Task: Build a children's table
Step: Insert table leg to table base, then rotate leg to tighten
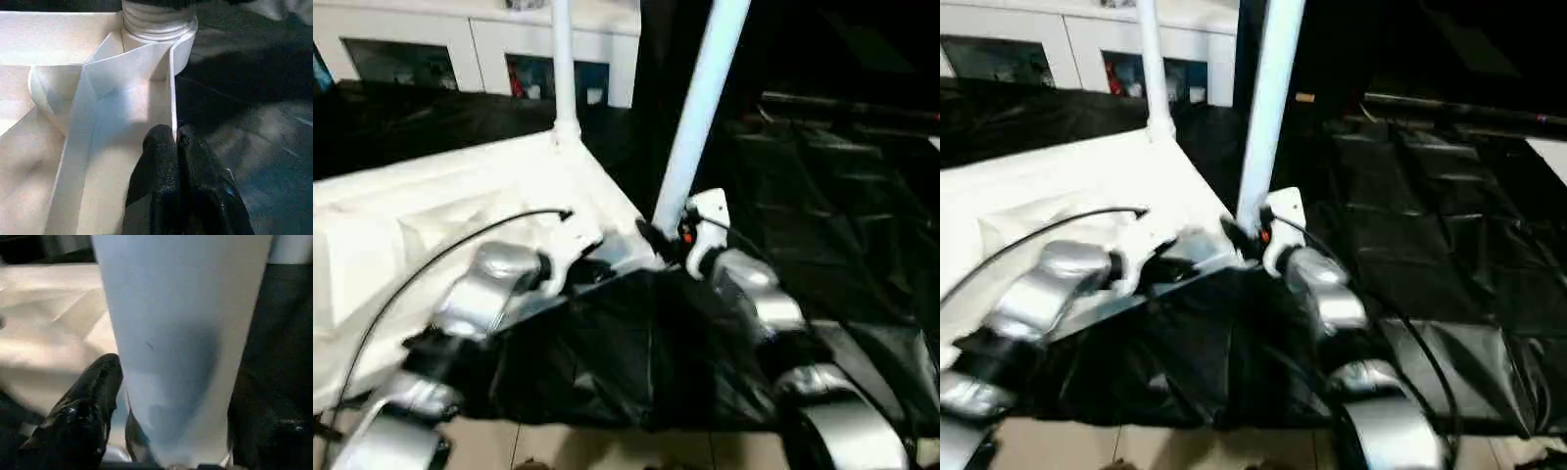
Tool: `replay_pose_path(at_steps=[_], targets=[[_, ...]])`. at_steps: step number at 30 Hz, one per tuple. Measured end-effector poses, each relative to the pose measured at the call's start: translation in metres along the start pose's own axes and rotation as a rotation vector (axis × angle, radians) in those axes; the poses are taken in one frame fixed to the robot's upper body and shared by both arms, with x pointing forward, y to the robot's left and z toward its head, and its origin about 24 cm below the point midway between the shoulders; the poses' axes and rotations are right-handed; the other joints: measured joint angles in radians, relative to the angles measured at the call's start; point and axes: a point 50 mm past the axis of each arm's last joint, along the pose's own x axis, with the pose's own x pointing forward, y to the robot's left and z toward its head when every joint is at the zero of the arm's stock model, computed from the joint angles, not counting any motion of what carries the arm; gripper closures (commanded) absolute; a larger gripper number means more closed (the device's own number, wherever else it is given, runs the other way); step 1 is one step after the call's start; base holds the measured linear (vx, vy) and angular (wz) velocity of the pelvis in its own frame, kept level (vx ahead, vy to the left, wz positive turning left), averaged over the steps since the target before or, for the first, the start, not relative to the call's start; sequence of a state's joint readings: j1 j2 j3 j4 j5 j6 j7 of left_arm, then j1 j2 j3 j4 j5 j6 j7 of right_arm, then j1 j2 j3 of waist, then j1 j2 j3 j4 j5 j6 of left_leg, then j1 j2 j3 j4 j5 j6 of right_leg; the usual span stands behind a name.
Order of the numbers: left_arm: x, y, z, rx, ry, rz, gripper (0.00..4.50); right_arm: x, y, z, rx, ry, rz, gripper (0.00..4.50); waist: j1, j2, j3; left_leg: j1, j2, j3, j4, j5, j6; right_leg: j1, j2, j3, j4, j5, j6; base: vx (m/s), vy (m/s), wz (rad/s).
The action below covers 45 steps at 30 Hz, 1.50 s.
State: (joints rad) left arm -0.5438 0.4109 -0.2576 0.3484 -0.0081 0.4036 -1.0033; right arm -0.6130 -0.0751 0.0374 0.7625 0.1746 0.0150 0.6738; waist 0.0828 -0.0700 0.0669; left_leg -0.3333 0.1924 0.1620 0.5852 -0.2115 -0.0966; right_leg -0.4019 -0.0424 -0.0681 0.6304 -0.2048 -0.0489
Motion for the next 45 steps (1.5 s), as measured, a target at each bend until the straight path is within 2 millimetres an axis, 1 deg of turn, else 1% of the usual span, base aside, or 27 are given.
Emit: replay_pose_path(at_steps=[2, 5, 7, 9, 13, 14, 18, 19, 20, 21, 22, 25, 29, 32, 33, 35, 37, 39, 43, 45], targets=[[-0.003, -0.001, -0.001, 0.017, -0.001, -0.035, 4.50, -0.004, 0.002, 0.000, -0.027, 0.014, 0.058, 0.78, 0.004, 0.001, 0.001, 0.000, 0.000, 0.000, 0.000, 0.000, 0.000, 0.000, 0.000, 0.000, 0.000, 0.000, 0.000, 0.000, 0.000, 0.00], [-0.013, -0.003, -0.008, 0.061, 0.007, -0.104, 4.50, -0.018, 0.005, -0.004, -0.094, 0.066, 0.210, 0.78, 0.010, 0.001, 0.001, -0.001, 0.000, 0.000, 0.000, 0.000, 0.000, 0.000, 0.000, 0.000, 0.000, 0.000, 0.000, 0.000, 0.000, 0.00], [-0.018, -0.003, -0.009, 0.088, 0.016, -0.134, 4.50, -0.022, 0.007, -0.004, -0.119, 0.091, 0.284, 0.78, 0.010, 0.001, 0.001, -0.001, 0.000, 0.000, 0.001, 0.000, 0.000, 0.000, -0.001, 0.000, 0.000, 0.000, 0.000, 0.000, 0.000, 0.00], [-0.019, -0.003, -0.010, 0.097, 0.017, -0.150, 4.50, -0.023, 0.008, -0.004, -0.127, 0.102, 0.315, 0.78, 0.011, 0.001, 0.001, 0.000, 0.000, 0.000, 0.002, 0.000, 0.000, 0.000, -0.001, 0.000, 0.000, 0.000, 0.000, 0.000, 0.000, 0.00], [-0.026, -0.007, -0.015, 0.116, 0.015, -0.233, 4.50, -0.036, 0.012, -0.006, -0.198, 0.172, 0.459, 0.78, 0.017, 0.001, 0.001, -0.001, 0.000, 0.002, 0.002, 0.000, 0.001, 0.001, -0.001, 0.000, 0.000, 0.000, 0.000, 0.000, 0.000, 0.00], [-0.027, -0.007, -0.016, 0.119, 0.018, -0.244, 4.50, -0.037, 0.013, -0.007, -0.203, 0.183, 0.480, 1.02, 0.017, 0.001, 0.001, -0.001, 0.000, 0.002, 0.001, 0.000, 0.001, 0.000, -0.001, 0.000, 0.000, 0.000, 0.000, 0.000, 0.000, 0.00], [-0.031, -0.009, -0.018, 0.131, 0.026, -0.280, 4.50, -0.040, 0.014, -0.009, -0.217, 0.219, 0.526, 1.12, 0.020, 0.001, 0.001, 0.000, 0.000, 0.002, 0.002, 0.000, 0.001, 0.001, -0.001, 0.000, 0.000, 0.000, 0.000, 0.000, 0.000, 0.00], [-0.031, -0.009, -0.018, 0.135, 0.027, -0.288, 4.50, -0.041, 0.014, -0.010, -0.219, 0.233, 0.535, 1.34, 0.021, 0.001, 0.000, 0.000, 0.000, 0.002, 0.002, 0.000, 0.001, 0.001, -0.001, 0.000, 0.000, 0.000, 0.000, 0.000, 0.000, 0.00], [-0.032, -0.009, -0.018, 0.137, 0.028, -0.290, 4.50, -0.042, 0.014, -0.012, -0.215, 0.240, 0.536, 1.34, 0.021, 0.000, 0.000, 0.000, 0.000, 0.002, 0.002, 0.000, 0.001, 0.001, -0.001, 0.000, 0.000, 0.000, 0.000, 0.000, 0.000, 0.00], [-0.032, -0.009, -0.019, 0.141, 0.030, -0.295, 4.50, -0.042, 0.015, -0.013, -0.212, 0.243, 0.537, 1.50, 0.021, 0.000, 0.000, 0.000, 0.000, 0.002, 0.002, 0.000, 0.001, 0.001, -0.001, 0.000, 0.000, 0.000, 0.000, 0.000, 0.000, 0.00], [-0.032, -0.009, -0.019, 0.145, 0.032, -0.300, 4.50, -0.042, 0.015, -0.013, -0.212, 0.243, 0.540, 1.55, 0.021, 0.000, 0.000, 0.000, 0.000, 0.002, 0.002, 0.000, 0.001, 0.001, -0.001, 0.000, 0.000, 0.000, 0.000, 0.000, 0.000, 0.00], [-0.033, -0.009, -0.018, 0.155, 0.031, -0.304, 4.50, -0.042, 0.016, -0.012, -0.210, 0.245, 0.545, 1.68, 0.021, -0.001, 0.000, 0.000, 0.001, 0.002, 0.002, 0.000, 0.001, 0.001, -0.001, 0.000, 0.000, 0.000, 0.000, 0.000, 0.000, 0.00], [-0.033, -0.009, -0.020, 0.154, 0.032, -0.308, 4.50, -0.043, 0.018, -0.014, -0.192, 0.240, 0.539, 1.73, 0.021, -0.001, 0.000, 0.000, 0.001, 0.003, 0.002, 0.000, 0.001, 0.001, -0.001, 0.000, 0.000, 0.000, 0.000, 0.000, 0.000, 0.00], [-0.033, -0.008, -0.021, 0.141, 0.030, -0.291, 4.50, -0.040, 0.018, -0.016, -0.174, 0.226, 0.503, 1.74, 0.020, -0.001, -0.001, 0.001, 0.001, 0.003, 0.003, 0.000, 0.000, 0.002, -0.001, 0.000, 0.001, 0.000, 0.000, 0.000, 0.000, 0.00], [-0.031, -0.006, -0.022, 0.122, 0.025, -0.264, 4.50, -0.037, 0.018, -0.018, -0.160, 0.212, 0.455, 1.74, 0.018, -0.002, -0.001, 0.002, 0.001, 0.003, 0.003, 0.001, 0.000, 0.003, -0.001, 0.000, 0.001, 0.000, 0.000, 0.000, 0.000, 0.00], [-0.026, -0.001, -0.021, 0.085, 0.012, -0.173, 4.50, -0.025, 0.015, -0.020, -0.116, 0.173, 0.295, 1.74, 0.011, -0.004, -0.003, 0.003, 0.001, 0.003, 0.003, 0.003, -0.001, 0.004, -0.001, 0.000, 0.002, 0.002, 0.000, 0.000, 0.000, 0.00], [-0.016, 0.000, -0.017, 0.059, 0.002, -0.118, 4.50, -0.017, 0.010, -0.020, -0.088, 0.156, 0.168, 1.74, 0.004, -0.005, -0.003, 0.003, 0.001, 0.003, 0.004, 0.005, -0.001, 0.004, -0.001, 0.001, 0.001, 0.003, 0.002, 0.000, 0.000, 0.00], [-0.010, 0.000, -0.015, 0.036, -0.010, -0.083, 4.50, -0.012, 0.007, -0.020, -0.063, 0.145, 0.087, 1.75, 0.004, -0.005, -0.004, 0.003, 0.001, 0.003, 0.004, 0.006, -0.001, 0.004, -0.001, 0.001, 0.001, 0.004, 0.002, 0.000, 0.000, 0.00], [0.012, -0.003, -0.005, -0.013, -0.024, 0.030, 4.50, 0.007, 0.002, -0.016, 0.023, 0.117, -0.150, 1.75, 0.005, -0.004, -0.004, 0.003, 0.001, 0.003, 0.004, 0.007, -0.002, 0.004, -0.001, 0.001, 0.001, 0.007, -0.001, 0.000, 0.000, 0.00], [0.017, -0.004, -0.002, -0.022, -0.026, 0.054, 4.50, 0.010, 0.000, -0.015, 0.028, 0.118, -0.202, 1.75, 0.007, -0.004, -0.005, 0.003, 0.001, 0.003, 0.004, 0.007, -0.002, 0.004, -0.001, 0.001, 0.001, 0.007, -0.001, 0.000, 0.000, 0.00]])
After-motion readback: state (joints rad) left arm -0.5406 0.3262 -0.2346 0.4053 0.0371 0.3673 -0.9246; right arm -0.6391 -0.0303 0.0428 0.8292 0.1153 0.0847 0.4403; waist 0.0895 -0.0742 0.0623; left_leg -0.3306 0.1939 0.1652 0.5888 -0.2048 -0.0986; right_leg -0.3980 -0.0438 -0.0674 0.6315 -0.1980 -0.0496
